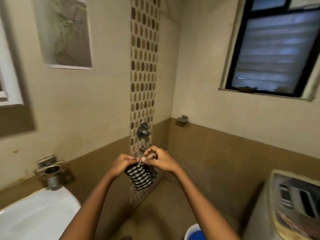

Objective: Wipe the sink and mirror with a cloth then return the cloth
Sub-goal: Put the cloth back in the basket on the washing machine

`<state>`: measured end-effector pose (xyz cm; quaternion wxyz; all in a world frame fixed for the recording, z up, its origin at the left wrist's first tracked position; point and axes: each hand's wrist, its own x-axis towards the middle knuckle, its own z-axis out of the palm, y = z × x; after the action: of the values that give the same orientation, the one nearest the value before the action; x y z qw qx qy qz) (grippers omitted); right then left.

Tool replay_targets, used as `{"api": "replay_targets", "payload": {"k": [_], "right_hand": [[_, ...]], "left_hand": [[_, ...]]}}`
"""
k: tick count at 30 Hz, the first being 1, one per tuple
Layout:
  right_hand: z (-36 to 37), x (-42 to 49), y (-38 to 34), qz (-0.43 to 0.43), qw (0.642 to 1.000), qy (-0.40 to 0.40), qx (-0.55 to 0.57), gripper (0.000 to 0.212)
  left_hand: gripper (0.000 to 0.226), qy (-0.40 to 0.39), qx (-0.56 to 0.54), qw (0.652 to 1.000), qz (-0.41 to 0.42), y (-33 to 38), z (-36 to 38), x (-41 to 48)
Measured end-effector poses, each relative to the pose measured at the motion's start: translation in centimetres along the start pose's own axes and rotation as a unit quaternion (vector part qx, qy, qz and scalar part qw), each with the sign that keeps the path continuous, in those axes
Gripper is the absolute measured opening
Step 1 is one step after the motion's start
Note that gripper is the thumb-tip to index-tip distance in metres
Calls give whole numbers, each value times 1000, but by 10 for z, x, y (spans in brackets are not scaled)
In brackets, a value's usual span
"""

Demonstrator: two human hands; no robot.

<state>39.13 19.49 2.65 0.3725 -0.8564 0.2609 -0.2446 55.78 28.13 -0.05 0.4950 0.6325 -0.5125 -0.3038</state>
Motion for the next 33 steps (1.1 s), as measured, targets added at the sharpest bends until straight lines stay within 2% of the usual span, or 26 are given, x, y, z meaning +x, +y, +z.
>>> {"api": "replay_targets", "payload": {"k": [3, 6, 8, 11, 16, 19, 23, 28, 31, 33], "right_hand": [[-62, -19, 45, 33, 998, 51, -3, 18], [-120, -48, 78, 77, 995, 67, 9, 31], [-156, -70, 95, 96, 989, 101, 47, 24], [-213, -110, 117, 125, 977, 160, 67, 10], [-290, -178, 154, 164, 953, 249, 59, 22], [-329, -225, 175, 206, 930, 300, 58, 38], [-375, -288, 196, 268, 889, 368, -38, 37], [-427, -352, 219, 325, 825, 438, -149, 21], [-446, -380, 244, 360, 790, 473, -153, 21], [-455, -391, 268, 375, 765, 503, -147, 23]], "left_hand": [[29, 0, -31, 998, 47, 31, 71, 31], [25, -38, -88, 990, 101, 64, 142, 62], [26, -74, -93, 986, 119, 84, 187, 79], [25, -107, -156, 975, 119, 111, 259, 94], [24, -120, -263, 953, 94, 151, 377, 99], [25, -174, -297, 937, 56, 164, 443, 98], [19, -284, -323, 902, 35, 175, 521, 90], [68, -392, -261, 880, 65, 190, 608, 80], [63, -438, -236, 866, 54, 197, 650, 80], [54, -432, -199, 874, 99, 194, 676, 87]]}}
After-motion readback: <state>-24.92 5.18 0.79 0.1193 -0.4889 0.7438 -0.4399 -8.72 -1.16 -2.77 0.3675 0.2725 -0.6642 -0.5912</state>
